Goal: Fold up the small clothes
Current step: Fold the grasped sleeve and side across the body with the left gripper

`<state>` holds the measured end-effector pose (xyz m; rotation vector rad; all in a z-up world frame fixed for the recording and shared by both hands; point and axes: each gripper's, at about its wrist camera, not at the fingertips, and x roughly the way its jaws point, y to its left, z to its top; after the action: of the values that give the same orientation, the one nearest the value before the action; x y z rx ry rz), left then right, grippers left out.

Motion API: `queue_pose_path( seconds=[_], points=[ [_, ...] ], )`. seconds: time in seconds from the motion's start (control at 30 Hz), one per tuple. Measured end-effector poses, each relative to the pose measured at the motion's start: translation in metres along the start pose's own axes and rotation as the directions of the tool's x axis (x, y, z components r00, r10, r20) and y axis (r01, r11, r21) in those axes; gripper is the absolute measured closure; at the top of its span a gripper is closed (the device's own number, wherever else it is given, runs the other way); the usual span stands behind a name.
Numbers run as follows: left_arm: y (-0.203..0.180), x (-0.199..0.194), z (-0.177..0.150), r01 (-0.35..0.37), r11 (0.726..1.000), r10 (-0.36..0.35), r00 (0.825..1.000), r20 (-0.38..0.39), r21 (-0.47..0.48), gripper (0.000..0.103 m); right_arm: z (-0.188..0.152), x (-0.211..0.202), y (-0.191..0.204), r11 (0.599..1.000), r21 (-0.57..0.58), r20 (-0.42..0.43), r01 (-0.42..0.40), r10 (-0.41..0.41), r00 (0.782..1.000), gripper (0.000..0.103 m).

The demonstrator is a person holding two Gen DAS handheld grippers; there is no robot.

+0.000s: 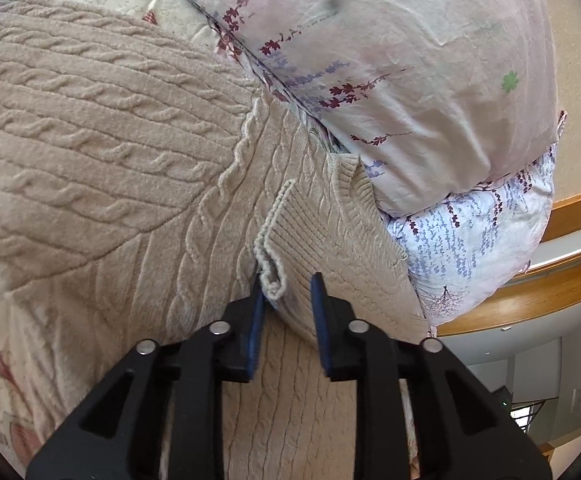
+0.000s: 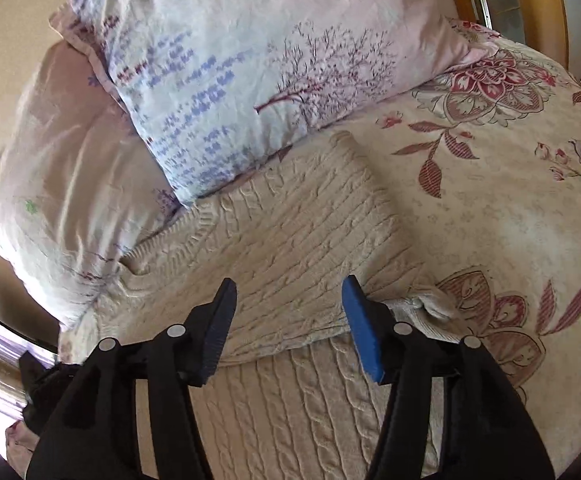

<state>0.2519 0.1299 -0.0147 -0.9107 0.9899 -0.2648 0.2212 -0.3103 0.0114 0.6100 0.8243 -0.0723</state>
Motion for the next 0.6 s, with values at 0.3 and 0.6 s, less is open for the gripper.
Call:
queue_pose_path(
  seconds=[0.3, 0.6],
  points=[
    [0.055, -0.142, -0.002, -0.102, 0.995, 0.096, 0.962, 0.257, 0.011, 0.047, -0.009, 0.003, -0.005, 0.999, 0.004, -0.024, -0.043, 0.043, 0.999, 0.028],
    [0.151, -0.198, 0.018, -0.128, 0.939, 0.237, 0.914, 0.329, -0.320, 0.049, -0.015, -0.010, -0.003, 0.992, 0.056, -0.042, -0.116, 0.119, 0.992, 0.020]
  ],
)
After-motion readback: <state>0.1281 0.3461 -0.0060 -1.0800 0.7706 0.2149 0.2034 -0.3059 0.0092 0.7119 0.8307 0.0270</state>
